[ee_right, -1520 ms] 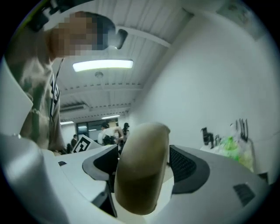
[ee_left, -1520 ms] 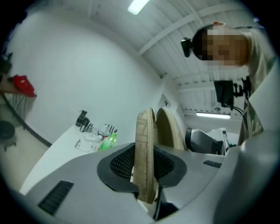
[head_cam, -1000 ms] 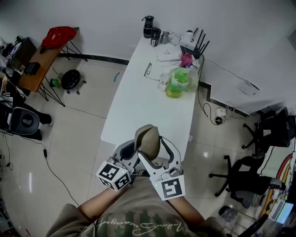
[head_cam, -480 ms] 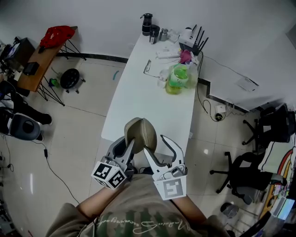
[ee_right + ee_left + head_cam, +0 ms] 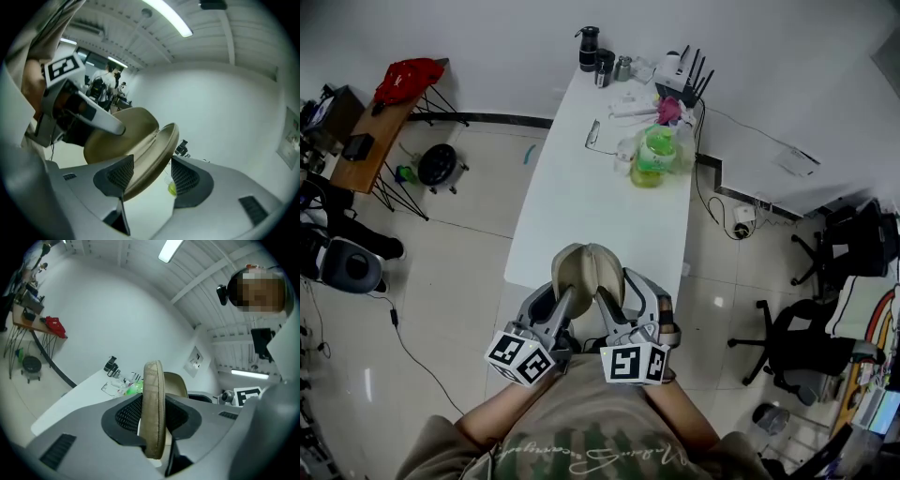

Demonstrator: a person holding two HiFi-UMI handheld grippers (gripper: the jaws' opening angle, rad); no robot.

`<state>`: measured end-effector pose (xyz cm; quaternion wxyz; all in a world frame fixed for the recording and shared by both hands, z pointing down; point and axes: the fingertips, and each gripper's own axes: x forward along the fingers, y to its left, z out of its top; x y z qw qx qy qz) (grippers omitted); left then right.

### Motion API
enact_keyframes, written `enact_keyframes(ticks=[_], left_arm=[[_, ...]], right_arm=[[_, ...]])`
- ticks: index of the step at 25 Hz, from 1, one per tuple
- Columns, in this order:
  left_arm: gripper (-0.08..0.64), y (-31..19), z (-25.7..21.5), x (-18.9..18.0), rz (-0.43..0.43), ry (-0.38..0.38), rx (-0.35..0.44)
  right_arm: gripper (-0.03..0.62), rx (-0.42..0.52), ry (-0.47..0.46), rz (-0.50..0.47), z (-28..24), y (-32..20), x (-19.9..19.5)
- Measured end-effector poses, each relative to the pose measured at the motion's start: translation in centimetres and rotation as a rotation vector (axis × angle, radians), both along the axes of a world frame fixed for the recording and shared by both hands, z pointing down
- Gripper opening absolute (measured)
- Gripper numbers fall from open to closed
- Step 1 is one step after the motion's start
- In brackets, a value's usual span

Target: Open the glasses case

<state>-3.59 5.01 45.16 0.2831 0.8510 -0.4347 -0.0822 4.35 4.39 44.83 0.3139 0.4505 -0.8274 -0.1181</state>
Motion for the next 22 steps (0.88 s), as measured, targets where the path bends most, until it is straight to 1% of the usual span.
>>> enact_keyframes(ticks=[1,2,3,4,6,7,8,9,10,11,12,15,17,19,20,22], left_arm=[[0.109,0.1,-0.1,0.2,0.007,0.001,0.000],[0.109,0.3,-0.1,0.3,0.013,0.004,-0.004],[0.109,0.4,0.0,0.3,0.019,0.016,-0.009],[0.109,0.6,-0.1,0.2,0.025,0.029,-0.014],[0.107,0.9,-0.4,0.1,0.034,0.033,-0.008],[0.107,1.1,-0.5,0.1,0.042,0.021,0.009],[0.109,1.3,-0.7,0.2,0.052,-0.004,0.034],[0.109,1.5,-0.8,0.3,0.066,-0.037,0.064],[0.109,1.7,-1.0,0.3,0.081,-0.070,0.094],[0.109,2.0,-1.2,0.2,0.098,-0.091,0.116],[0.107,2.3,-1.2,0.1,0.116,-0.095,0.125],[0.109,3.1,-0.5,-0.1,0.164,-0.080,0.101],[0.109,3.4,0.3,-0.1,0.188,-0.097,0.083],[0.107,3.5,0.7,-0.2,0.203,-0.111,0.070],[0.103,3.6,0.7,-0.2,0.214,-0.108,0.070],[0.103,3.8,0.2,-0.2,0.248,-0.065,0.082]], right_arm=[[0.255,-0.016,-0.009,0.012,0.4,0.0,0.5],[0.251,-0.042,-0.058,0.024,0.5,0.1,0.9],[0.214,-0.064,-0.115,0.034,0.2,0.2,1.1],[0.199,-0.076,-0.162,0.042,0.0,0.3,1.2],[0.193,-0.096,-0.257,0.051,0.0,0.5,1.0],[0.193,-0.111,-0.327,0.053,0.0,0.6,1.0],[0.180,-0.130,-0.405,0.053,-0.1,0.6,1.2],[0.149,-0.155,-0.478,0.050,-0.2,0.7,1.4],[0.125,-0.183,-0.528,0.041,-0.2,0.9,1.6],[0.119,-0.209,-0.553,0.027,0.0,1.1,1.7],[0.114,-0.235,-0.561,0.011,0.3,1.3,1.6],[0.115,-0.296,-0.597,-0.032,1.0,2.1,1.5],[0.104,-0.299,-0.626,-0.032,0.6,2.3,1.6],[0.074,-0.291,-0.637,-0.021,0.2,2.3,1.9],[0.067,-0.294,-0.637,-0.022,0.1,2.3,1.9],[0.066,-0.318,-0.652,-0.037,0.0,2.4,2.0]])
